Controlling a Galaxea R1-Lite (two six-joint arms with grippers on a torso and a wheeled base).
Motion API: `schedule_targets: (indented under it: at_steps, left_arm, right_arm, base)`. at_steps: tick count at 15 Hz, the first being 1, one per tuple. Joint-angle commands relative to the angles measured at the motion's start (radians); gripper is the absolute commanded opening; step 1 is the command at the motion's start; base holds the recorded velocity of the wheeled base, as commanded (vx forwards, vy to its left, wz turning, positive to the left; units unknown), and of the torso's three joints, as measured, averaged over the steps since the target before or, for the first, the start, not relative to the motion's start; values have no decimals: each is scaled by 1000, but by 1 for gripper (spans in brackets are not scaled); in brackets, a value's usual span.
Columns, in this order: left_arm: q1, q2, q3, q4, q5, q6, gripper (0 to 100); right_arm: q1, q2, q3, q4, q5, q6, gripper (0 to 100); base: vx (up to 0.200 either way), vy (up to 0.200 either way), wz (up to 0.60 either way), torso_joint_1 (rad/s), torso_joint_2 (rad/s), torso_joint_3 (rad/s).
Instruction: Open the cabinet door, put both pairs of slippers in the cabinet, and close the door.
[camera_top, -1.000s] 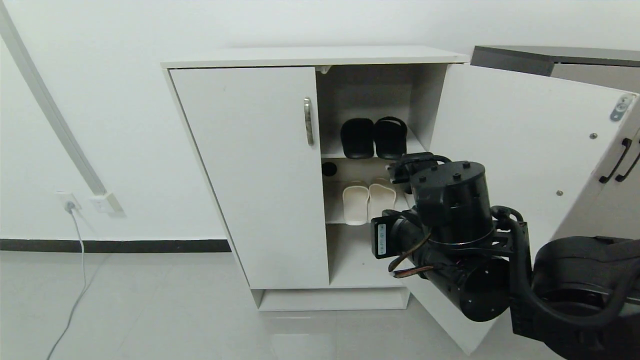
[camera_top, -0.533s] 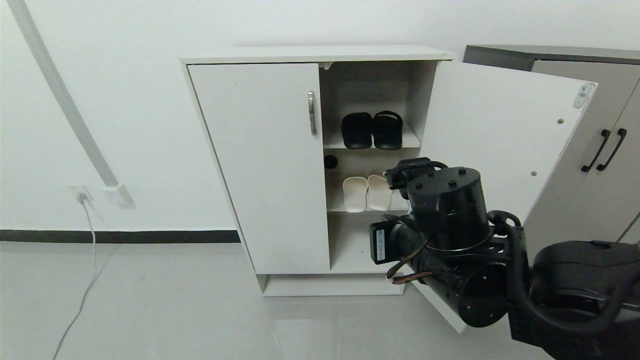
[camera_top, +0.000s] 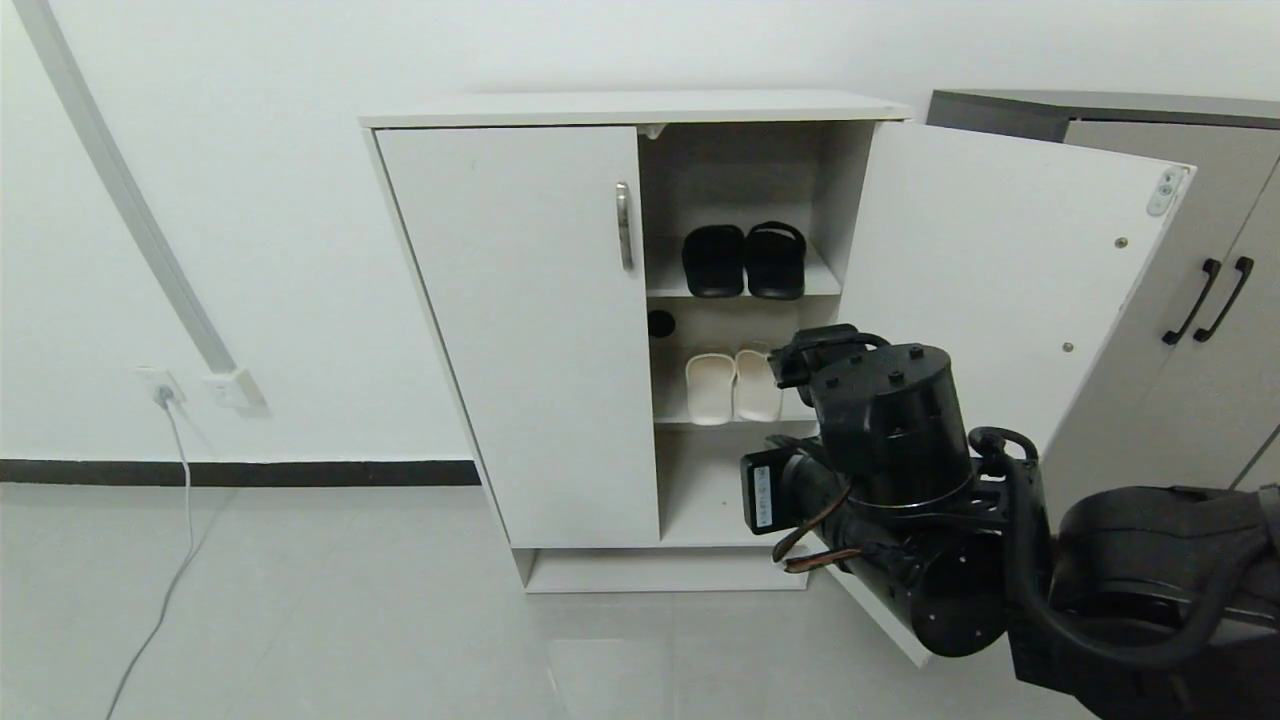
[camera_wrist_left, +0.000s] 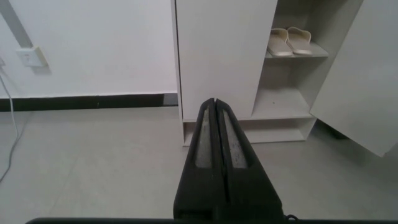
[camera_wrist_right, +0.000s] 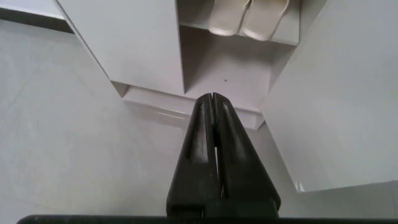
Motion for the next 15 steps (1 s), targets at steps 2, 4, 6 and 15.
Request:
schedule_targets:
  at_steps: [2,4,6,15]
  left_arm:
    - [0,0,0,0,0,0,0]
    - [0,0,0,0,2,-2,0]
    - [0,0,0,0,2,-2,0]
    - [0,0,0,0,0,-2,0]
  right_arm:
    - [0,4,2,0,0,0,0]
    - [0,4,7,-5,0,-8,0]
    - [0,4,7,-5,-2,-8,0]
    - [0,2,8,-5,-3,-14,0]
  base:
    - [0,0,0,0,0,0]
    - [0,0,0,0,0,0]
    - [0,0,0,0,0,0]
    - [0,0,0,5,-120,-159]
